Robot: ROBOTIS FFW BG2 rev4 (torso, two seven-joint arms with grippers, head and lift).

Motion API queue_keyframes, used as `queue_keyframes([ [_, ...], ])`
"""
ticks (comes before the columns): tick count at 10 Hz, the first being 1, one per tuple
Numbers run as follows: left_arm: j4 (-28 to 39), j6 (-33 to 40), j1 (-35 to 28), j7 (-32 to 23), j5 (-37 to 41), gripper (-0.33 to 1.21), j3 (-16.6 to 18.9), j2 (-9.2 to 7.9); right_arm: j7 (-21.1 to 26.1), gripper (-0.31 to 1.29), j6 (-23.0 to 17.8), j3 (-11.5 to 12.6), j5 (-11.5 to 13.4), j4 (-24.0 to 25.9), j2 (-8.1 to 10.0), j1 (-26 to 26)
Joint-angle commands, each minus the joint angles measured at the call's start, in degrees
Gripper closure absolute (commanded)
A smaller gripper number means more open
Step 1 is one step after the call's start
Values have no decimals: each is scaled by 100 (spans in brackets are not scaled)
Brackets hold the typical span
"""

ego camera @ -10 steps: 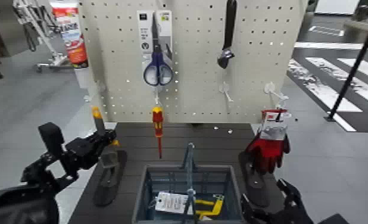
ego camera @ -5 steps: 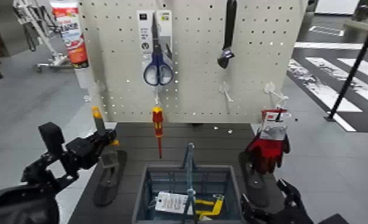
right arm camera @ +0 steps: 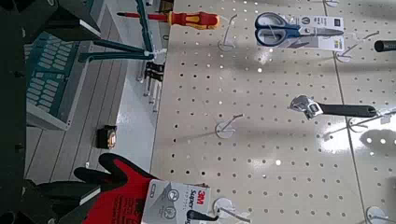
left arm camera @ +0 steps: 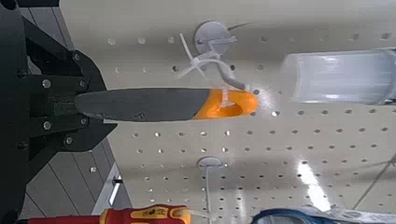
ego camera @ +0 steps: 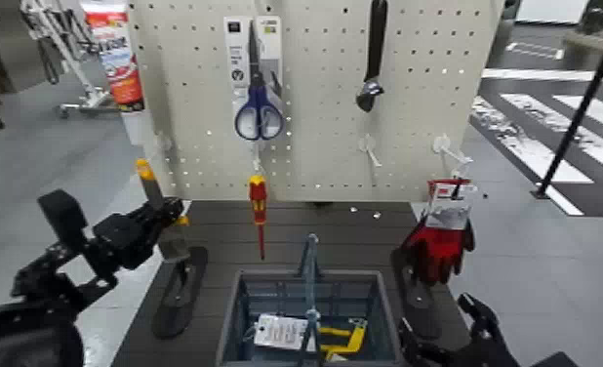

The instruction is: Put the yellow paint brush into the crate.

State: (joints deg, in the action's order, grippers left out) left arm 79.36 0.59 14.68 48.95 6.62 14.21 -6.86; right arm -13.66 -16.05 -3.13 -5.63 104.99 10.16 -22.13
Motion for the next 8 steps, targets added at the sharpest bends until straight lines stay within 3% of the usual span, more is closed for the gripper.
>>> queue_keyframes([
  [1,1433,-674,-660,-8,76,117,266,106,-14,15,-3,40,18,30,-14,-46],
  [4,1907,-964,-791,-8,383,117,-94,194,-5,15,-3,32,27,56,21,-55],
  [8,1802,-1078,-765,-8,779,117,-533,185,-5,15,23,14,27,56,-5,-46],
])
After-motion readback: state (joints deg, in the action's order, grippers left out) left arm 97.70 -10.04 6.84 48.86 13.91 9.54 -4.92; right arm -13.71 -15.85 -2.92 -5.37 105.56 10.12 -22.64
